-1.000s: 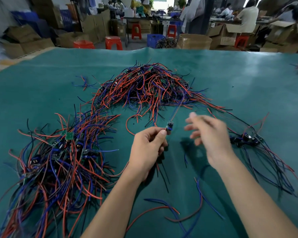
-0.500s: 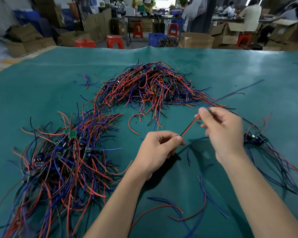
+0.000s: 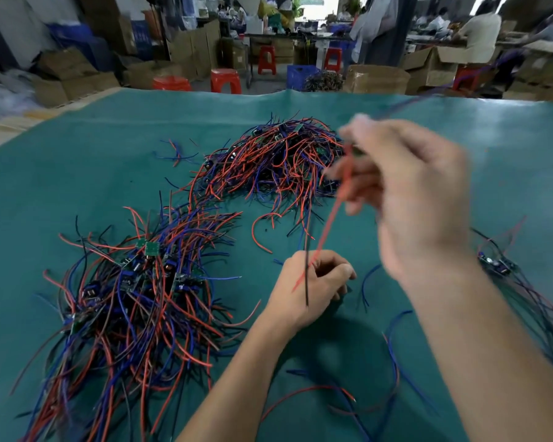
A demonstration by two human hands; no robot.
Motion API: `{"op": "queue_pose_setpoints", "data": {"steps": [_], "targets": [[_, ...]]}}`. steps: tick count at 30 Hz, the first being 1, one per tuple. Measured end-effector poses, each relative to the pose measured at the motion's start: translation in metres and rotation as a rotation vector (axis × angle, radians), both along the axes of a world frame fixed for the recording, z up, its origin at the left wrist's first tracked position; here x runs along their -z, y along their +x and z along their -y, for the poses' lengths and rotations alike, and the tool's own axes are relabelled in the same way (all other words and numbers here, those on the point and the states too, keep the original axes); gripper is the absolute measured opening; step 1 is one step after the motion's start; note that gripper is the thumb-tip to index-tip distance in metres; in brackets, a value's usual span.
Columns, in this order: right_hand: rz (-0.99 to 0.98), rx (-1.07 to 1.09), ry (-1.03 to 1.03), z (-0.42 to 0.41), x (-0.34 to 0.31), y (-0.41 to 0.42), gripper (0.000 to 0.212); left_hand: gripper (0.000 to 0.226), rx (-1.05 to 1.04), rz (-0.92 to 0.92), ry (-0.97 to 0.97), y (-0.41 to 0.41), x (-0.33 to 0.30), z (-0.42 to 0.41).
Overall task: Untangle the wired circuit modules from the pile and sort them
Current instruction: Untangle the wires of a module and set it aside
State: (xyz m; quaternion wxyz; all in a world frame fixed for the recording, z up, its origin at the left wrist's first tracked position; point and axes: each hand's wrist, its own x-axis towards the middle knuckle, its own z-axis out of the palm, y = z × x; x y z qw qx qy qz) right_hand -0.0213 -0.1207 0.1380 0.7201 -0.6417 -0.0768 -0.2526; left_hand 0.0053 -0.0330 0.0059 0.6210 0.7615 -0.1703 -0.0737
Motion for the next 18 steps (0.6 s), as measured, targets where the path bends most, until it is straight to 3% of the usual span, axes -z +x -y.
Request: {"op": "queue_pose_setpoints", "data": {"steps": [3,6,8,10,12,15,18], "targets": [[-0.110,-0.268,-0.166,-0.052,-0.007,0.017,0.029,0.012,-0.023,0.039,0.000,-0.006,-0.002,-0.001],[-0.233,-0.390,-0.632,-0.085,0.000,0.044,0.049,0.032,-0.069,0.064,-0.027,-0.004,0.001,-0.005],[-0.263,-0.325,-0.967,-0.084,0.010,0.066,0.048,0.018,-0.050,0.064,-0.036,-0.003,0.000,-0.004],[-0.283,-0.171,-1.148,-0.065,0.023,0.092,0.030,0.019,-0.012,0.015,-0.030,-0.002,-0.002,-0.001],[-0.342,-0.011,-1.225,-0.039,0.036,0.114,0.018,0.023,0.010,-0.024,-0.027,0.000,0.001,0.001],[-0.476,0.113,-1.343,0.001,0.061,0.133,0.037,0.016,-0.005,-0.030,-0.022,0.002,0.002,0.001],[-0.489,0.134,-1.342,0.028,0.082,0.136,0.034,0.015,-0.007,-0.031,-0.027,0.002,0.002,0.001]]}}
